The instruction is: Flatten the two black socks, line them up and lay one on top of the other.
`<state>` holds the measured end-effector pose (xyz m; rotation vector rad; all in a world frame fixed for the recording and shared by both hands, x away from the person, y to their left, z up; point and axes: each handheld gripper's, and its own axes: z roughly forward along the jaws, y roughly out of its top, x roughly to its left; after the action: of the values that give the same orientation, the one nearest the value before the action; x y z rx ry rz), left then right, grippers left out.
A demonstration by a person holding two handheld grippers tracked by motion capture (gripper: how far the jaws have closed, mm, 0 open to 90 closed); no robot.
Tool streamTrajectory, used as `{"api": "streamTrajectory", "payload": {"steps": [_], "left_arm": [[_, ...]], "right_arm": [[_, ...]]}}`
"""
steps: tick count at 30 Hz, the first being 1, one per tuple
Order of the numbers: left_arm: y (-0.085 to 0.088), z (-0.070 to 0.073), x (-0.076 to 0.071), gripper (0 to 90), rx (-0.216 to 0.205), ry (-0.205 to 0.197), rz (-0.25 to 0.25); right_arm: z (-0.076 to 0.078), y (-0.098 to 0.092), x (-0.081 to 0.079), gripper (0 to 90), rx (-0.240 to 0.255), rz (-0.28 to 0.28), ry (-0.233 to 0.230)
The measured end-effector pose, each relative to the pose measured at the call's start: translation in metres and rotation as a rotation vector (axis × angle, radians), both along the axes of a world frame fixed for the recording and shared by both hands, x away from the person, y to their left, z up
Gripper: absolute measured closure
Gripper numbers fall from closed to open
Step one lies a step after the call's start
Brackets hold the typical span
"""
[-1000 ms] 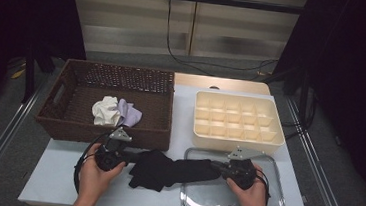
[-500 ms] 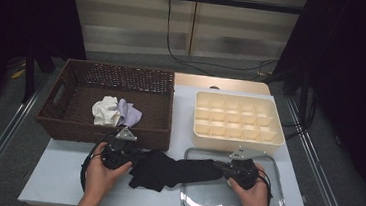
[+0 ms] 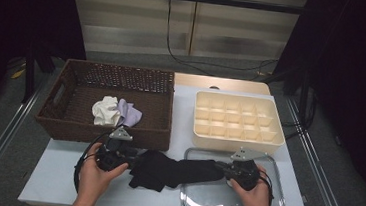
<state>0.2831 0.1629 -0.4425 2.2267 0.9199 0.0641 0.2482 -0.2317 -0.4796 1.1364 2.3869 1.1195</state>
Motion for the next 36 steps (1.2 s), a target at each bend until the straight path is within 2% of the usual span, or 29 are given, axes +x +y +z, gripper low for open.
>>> {"api": "streamTrajectory", "payload": {"steps": [5, 8, 9, 10, 13, 15, 16, 17, 18, 20, 21, 23, 24, 27, 29, 30, 32, 33, 36], "left_arm": [[0.000, -0.007, -0.010, 46.3, 0.006, 0.031, -0.032], [-0.005, -0.013, -0.016, 40.2, 0.045, 0.022, -0.036], [-0.005, -0.013, -0.016, 40.1, 0.045, 0.022, -0.036], [-0.005, -0.014, -0.017, 41.4, 0.055, 0.025, -0.042], [-0.006, -0.017, -0.019, 48.6, 0.091, 0.033, -0.050], [-0.006, -0.019, -0.020, 57.0, 0.072, 0.053, -0.057], [-0.005, -0.018, -0.020, 62.9, 0.077, 0.061, -0.075], [-0.006, -0.018, -0.020, 67.6, 0.065, 0.065, -0.066], [-0.006, -0.017, -0.020, 70.3, 0.074, 0.066, -0.079], [-0.006, -0.016, -0.020, 72.4, 0.062, 0.077, -0.067], [-0.005, -0.015, -0.019, 73.4, 0.072, 0.081, -0.082], [-0.002, -0.013, -0.018, 73.9, 0.053, 0.101, -0.076], [0.001, -0.012, -0.017, 73.9, 0.044, 0.101, -0.067], [0.011, -0.008, -0.014, 73.8, 0.050, 0.106, -0.052], [0.014, -0.007, -0.013, 73.8, 0.044, 0.115, -0.040], [0.022, -0.006, -0.011, 73.6, 0.038, 0.117, -0.028], [0.026, -0.006, -0.011, 72.7, 0.026, 0.110, -0.015], [0.030, -0.006, -0.009, 72.9, 0.034, 0.103, 0.003], [0.034, -0.005, -0.008, 74.4, 0.046, 0.091, 0.018]], "right_arm": [[0.002, 0.000, 0.000, 75.5, -0.004, -0.004, -0.010], [0.004, 0.000, 0.001, 70.8, 0.002, -0.003, -0.026], [0.004, 0.000, 0.001, 70.8, 0.002, -0.003, -0.026], [0.006, 0.002, 0.002, 67.4, 0.015, 0.006, -0.030], [0.006, 0.006, 0.003, 65.3, 0.014, 0.019, -0.036], [0.005, 0.008, 0.005, 64.1, 0.018, 0.028, -0.033], [0.004, 0.009, 0.005, 63.5, 0.019, 0.034, -0.033], [0.004, 0.011, 0.006, 63.0, 0.022, 0.040, -0.030], [0.004, 0.012, 0.006, 63.0, 0.018, 0.049, -0.032], [0.003, 0.014, 0.006, 62.8, 0.014, 0.060, -0.038], [0.003, 0.015, 0.006, 62.8, 0.013, 0.061, -0.035], [0.002, 0.015, 0.006, 62.8, 0.008, 0.065, -0.026], [0.001, 0.015, 0.006, 62.9, -0.003, 0.064, -0.026], [-0.001, 0.015, 0.007, 63.2, -0.018, 0.069, -0.020], [-0.002, 0.016, 0.007, 63.3, -0.014, 0.067, -0.018], [-0.002, 0.016, 0.007, 63.4, -0.014, 0.067, -0.019], [-0.002, 0.016, 0.007, 63.8, -0.016, 0.069, -0.022], [-0.002, 0.015, 0.007, 65.1, -0.017, 0.069, -0.021], [-0.002, 0.014, 0.008, 65.3, -0.021, 0.064, -0.025]]}}
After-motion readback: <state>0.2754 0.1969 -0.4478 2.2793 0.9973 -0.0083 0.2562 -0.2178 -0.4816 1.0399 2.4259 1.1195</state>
